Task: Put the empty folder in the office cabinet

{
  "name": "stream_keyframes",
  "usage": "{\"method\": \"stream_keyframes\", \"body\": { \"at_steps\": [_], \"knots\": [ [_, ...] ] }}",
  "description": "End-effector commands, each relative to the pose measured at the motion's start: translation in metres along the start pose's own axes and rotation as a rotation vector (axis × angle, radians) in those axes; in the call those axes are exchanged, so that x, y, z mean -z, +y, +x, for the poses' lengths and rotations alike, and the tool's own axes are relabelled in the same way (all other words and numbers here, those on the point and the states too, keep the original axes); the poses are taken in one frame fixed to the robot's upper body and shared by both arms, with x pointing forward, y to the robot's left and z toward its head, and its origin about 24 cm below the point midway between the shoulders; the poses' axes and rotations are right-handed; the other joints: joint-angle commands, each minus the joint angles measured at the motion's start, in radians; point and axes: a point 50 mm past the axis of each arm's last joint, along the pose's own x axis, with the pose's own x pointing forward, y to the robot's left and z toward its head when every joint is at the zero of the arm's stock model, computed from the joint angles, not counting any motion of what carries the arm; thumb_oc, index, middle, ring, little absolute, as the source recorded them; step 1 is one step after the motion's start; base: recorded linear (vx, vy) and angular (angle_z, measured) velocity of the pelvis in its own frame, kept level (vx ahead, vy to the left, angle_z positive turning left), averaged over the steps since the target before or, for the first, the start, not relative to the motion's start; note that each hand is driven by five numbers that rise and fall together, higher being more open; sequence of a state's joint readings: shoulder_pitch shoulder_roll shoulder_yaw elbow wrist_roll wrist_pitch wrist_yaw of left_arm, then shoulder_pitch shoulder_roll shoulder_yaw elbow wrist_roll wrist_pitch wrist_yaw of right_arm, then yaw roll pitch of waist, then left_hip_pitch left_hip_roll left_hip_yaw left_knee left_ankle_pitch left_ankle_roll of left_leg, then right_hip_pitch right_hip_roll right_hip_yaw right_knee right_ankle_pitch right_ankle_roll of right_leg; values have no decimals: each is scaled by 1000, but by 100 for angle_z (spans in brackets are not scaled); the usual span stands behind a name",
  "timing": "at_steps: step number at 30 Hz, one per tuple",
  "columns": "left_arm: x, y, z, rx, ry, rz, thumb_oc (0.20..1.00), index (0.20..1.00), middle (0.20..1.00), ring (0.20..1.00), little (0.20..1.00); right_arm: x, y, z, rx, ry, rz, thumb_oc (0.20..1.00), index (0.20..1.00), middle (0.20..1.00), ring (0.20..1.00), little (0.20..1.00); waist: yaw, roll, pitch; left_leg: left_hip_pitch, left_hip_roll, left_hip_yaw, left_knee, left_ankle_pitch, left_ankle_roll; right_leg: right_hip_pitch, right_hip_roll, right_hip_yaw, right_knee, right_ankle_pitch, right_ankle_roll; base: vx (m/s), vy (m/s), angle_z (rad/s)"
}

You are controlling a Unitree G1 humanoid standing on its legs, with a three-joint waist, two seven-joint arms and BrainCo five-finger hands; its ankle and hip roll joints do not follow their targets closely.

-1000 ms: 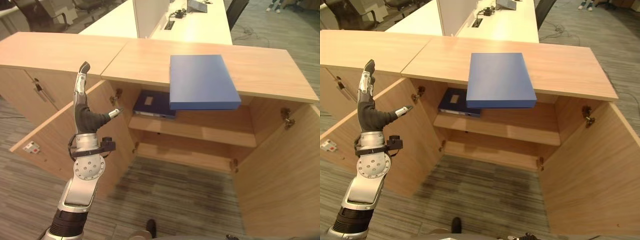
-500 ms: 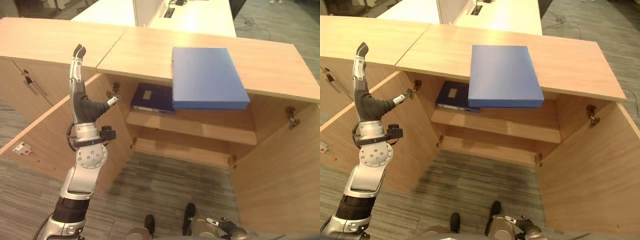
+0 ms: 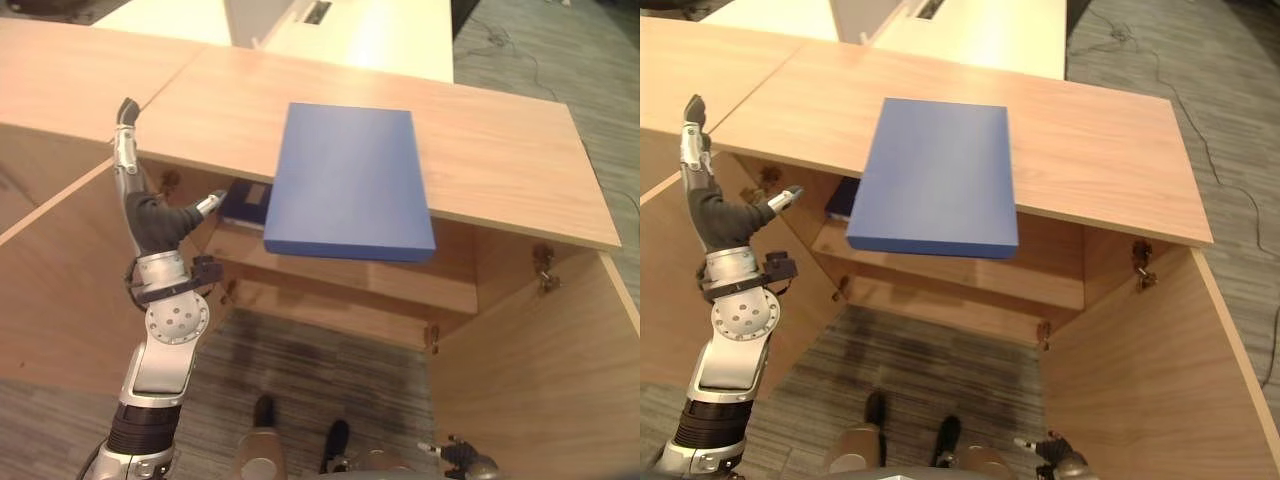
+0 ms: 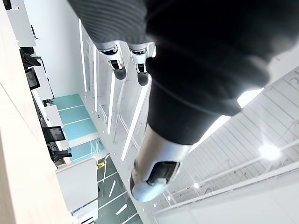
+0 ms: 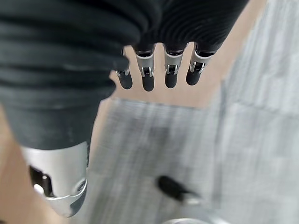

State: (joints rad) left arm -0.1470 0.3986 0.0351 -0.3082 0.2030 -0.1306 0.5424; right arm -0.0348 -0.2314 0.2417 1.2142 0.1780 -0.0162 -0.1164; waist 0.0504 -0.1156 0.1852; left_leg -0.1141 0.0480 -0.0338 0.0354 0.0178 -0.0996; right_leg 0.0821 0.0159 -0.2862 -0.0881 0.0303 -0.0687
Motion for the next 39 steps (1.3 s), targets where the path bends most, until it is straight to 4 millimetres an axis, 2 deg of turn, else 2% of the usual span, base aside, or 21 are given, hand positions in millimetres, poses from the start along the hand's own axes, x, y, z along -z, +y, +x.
{"method": "stream_keyframes", "body": {
  "at_steps": [1, 7, 13, 16, 22, 27, 28, 29, 33, 39],
  "knots": [
    [-19, 9, 2, 22, -103, -31, 1000, 1000, 1000, 1000, 1000, 15, 7, -3, -19, 39, 14, 1000, 1000, 1000, 1000, 1000, 7, -3, -45, 71, -28, 26, -6, -34, 50, -18, -73, 18, 10, -22, 142, 116, 59, -12],
    [-28, 8, -4, 155, -130, -64, 1000, 1000, 1000, 1000, 1000, 9, 20, -5, -90, -4, -25, 1000, 1000, 1000, 1000, 1000, 7, 8, -64, 154, -35, 35, -117, -15, 62, -7, -70, 37, 2, -26, 152, 61, 50, -6],
    [-51, 5, -10, 350, -213, -131, 1000, 1000, 1000, 1000, 1000, -5, 22, -5, -120, -56, -48, 1000, 1000, 1000, 1000, 1000, 4, 21, -80, 192, -39, 42, -123, -45, 72, 11, -77, 48, 1, -33, 163, 37, 49, -2],
    [-57, 5, -11, 385, -232, -153, 1000, 1000, 1000, 1000, 1000, -9, 20, -5, -123, -72, -64, 1000, 1000, 1000, 1000, 1000, 1, 23, -83, 199, -38, 42, -123, -50, 74, 15, -78, 50, 1, -33, 166, 21, 13, -10],
    [-43, 6, -10, 406, -209, -26, 1000, 1000, 1000, 1000, 1000, -9, 17, -7, -128, -94, -91, 1000, 1000, 1000, 1000, 1000, -2, 21, -84, 206, -34, 43, -123, -54, 73, 17, -77, 52, 1, -36, 167, 5, -3, -2],
    [-55, 18, -14, 433, -235, -27, 1000, 1000, 1000, 1000, 1000, -10, 20, -8, -141, -98, -108, 1000, 1000, 1000, 1000, 1000, 4, 28, -85, 211, -32, 34, -123, -57, 75, 21, -75, 49, 1, -39, 166, -1, -2, 1],
    [-60, 16, -14, 451, -252, -49, 1000, 1000, 1000, 1000, 1000, -6, 20, -7, -139, -87, -127, 1000, 1000, 1000, 1000, 1000, 3, 30, -84, 212, -33, 32, -123, -58, 76, 21, -74, 51, 1, -39, 167, -18, -7, 5],
    [-64, 11, -12, 461, -271, -67, 1000, 1000, 1000, 1000, 1000, 6, 22, -6, -135, -21, -130, 1000, 1000, 1000, 1000, 1000, 3, 36, -87, 214, -34, 30, -123, -57, 77, 24, -72, 49, 1, -40, 167, -19, -10, 5],
    [-83, -24, -6, 565, -370, -168, 1000, 1000, 1000, 1000, 1000, -5, 28, -2, -142, -2, -131, 1000, 1000, 1000, 1000, 1000, -2, 44, -91, 222, -34, 22, -123, -56, 74, 35, -73, 39, 1, -46, 164, 2, -10, 8],
    [-87, -36, -12, 626, -378, -219, 1000, 1000, 1000, 1000, 1000, -10, 29, -2, -140, -18, -147, 1000, 1000, 1000, 1000, 1000, 0, 44, -83, 234, -28, 20, -123, -54, 72, 45, -65, 41, 1, -50, 158, 6, -19, 1]
  ]
}}
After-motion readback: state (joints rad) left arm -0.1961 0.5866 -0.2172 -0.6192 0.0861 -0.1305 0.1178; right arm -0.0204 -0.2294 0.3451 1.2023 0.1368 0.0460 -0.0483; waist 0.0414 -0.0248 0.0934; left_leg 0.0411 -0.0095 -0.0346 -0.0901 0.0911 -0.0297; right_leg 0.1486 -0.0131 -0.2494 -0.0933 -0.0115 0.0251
